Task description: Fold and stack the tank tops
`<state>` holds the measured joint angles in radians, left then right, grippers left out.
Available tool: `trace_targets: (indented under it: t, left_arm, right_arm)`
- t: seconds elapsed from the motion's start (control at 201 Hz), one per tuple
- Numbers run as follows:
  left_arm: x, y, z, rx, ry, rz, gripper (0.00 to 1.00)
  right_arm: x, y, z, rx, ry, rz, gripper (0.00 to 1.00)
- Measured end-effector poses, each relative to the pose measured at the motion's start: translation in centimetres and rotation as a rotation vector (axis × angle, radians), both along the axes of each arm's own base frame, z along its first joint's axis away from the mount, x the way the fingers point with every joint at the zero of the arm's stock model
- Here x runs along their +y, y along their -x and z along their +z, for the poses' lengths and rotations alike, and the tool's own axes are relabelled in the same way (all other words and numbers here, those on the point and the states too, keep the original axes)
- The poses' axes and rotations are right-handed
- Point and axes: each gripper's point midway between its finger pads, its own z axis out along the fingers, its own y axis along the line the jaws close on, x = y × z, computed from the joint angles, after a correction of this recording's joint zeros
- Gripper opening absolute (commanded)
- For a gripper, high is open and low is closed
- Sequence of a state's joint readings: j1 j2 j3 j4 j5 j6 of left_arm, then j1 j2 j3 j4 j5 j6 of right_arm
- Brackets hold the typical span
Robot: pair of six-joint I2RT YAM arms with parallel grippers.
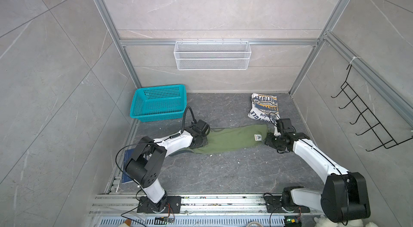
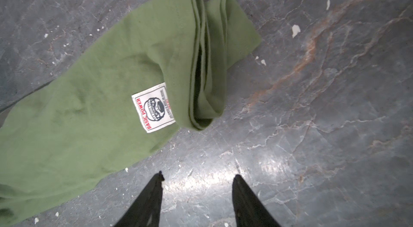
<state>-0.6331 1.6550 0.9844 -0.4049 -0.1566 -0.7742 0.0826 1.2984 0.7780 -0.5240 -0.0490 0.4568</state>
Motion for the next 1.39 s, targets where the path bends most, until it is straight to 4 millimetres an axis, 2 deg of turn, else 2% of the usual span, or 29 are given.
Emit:
trace_targets:
  t: [0.199,0.438,0.622,0.846,0.94,1.01,1.159,1.239,1.333,1.393]
  left_arm:
    - [0.1,0.1,1.1,-0.018,0.009,0.0,0.0]
    - [0.4,0.1,2.0,-0.039,0.008,0.003,0.0]
    - [0.5,0.1,2.5,-0.048,0.011,0.004,0.0]
    - [0.5,0.1,2.6,-0.05,0.009,0.004,0.0]
    - [0.8,0.4,3.4,-0.06,0.006,0.002,0.0]
    - [1.4,0.6,4.8,-0.089,0.001,0.002,0.0]
    - [3.3,1.6,10.7,-0.248,0.05,0.029,0.0]
    - [4.3,2.3,13.9,-0.339,0.094,0.046,0.0]
    - [4.8,2.2,15.1,-0.371,0.095,0.058,0.0]
    - [4.7,1.4,14.3,-0.343,0.06,0.064,0.0]
  right_arm:
    - [0.3,-0.9,-2.3,0.059,-0.011,0.0,0.45]
    - [0.5,-2.7,-2.7,0.048,-0.018,0.003,0.38]
    - [0.6,-3.4,-3.7,0.064,-0.018,0.003,0.3]
    - [0.6,-3.7,-4.3,0.08,-0.021,-0.009,0.06]
    - [0.5,-3.3,-2.9,0.06,-0.017,-0.011,0.0]
    - [0.3,-2.7,-0.7,0.019,-0.008,-0.006,0.0]
    - [0.0,-0.7,5.8,-0.111,0.002,0.015,0.0]
    - [0.1,0.1,8.4,-0.166,-0.006,0.029,0.0]
    - [1.0,-0.2,9.0,-0.164,-0.053,0.057,0.0]
    - [1.7,-1.2,7.9,-0.12,-0.082,0.073,0.0]
